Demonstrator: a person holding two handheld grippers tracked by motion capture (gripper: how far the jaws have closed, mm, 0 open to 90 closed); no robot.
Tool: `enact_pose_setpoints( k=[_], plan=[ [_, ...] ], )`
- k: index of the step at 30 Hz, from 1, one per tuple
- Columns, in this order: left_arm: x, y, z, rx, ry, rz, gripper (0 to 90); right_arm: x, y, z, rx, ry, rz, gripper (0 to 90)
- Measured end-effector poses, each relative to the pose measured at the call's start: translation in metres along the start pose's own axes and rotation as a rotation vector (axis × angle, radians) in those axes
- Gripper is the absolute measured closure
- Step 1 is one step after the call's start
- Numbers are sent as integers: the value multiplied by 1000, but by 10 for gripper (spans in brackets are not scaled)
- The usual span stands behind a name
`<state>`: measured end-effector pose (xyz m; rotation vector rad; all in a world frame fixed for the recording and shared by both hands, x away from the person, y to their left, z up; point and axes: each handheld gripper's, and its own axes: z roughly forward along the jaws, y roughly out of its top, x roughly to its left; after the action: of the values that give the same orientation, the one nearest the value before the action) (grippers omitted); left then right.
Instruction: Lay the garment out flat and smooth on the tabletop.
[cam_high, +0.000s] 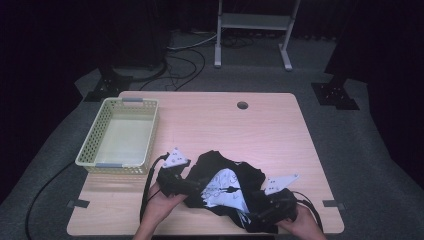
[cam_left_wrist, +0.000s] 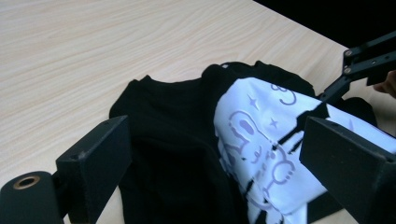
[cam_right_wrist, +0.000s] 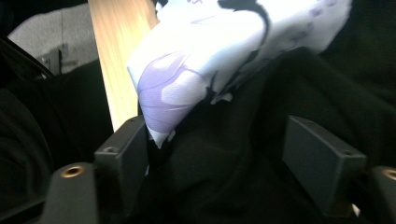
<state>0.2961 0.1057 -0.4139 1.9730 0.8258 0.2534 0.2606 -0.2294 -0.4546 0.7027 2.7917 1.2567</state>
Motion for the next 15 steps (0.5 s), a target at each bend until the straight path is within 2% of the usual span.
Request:
enact_pose_setpoints(
  k=[3, 6, 7, 8, 9, 12, 15],
  plan=[
    [5, 4, 4, 4, 0, 6, 83, -4, 0, -7, -20, 4, 18, 205],
    [9, 8, 9, 9, 6, 12, 83, -14, 1, -22, -63, -23, 53, 195],
    [10, 9, 11, 19, 8, 19, 83, -17, 2, -27, -75, -38, 62, 195],
    [11, 9, 14, 23, 7, 22, 112, -25, 5, -32, -78, -108, 92, 203],
    [13, 10, 17, 28, 5, 22, 112, -25, 5, -32, -78, -108, 92, 203],
    [19, 12, 28, 54, -3, 19, 116, -39, 9, -33, -82, -159, 123, 235],
    [27, 14, 41, 84, -8, 22, 128, -54, 12, -26, -74, -181, 162, 277]
  ],
)
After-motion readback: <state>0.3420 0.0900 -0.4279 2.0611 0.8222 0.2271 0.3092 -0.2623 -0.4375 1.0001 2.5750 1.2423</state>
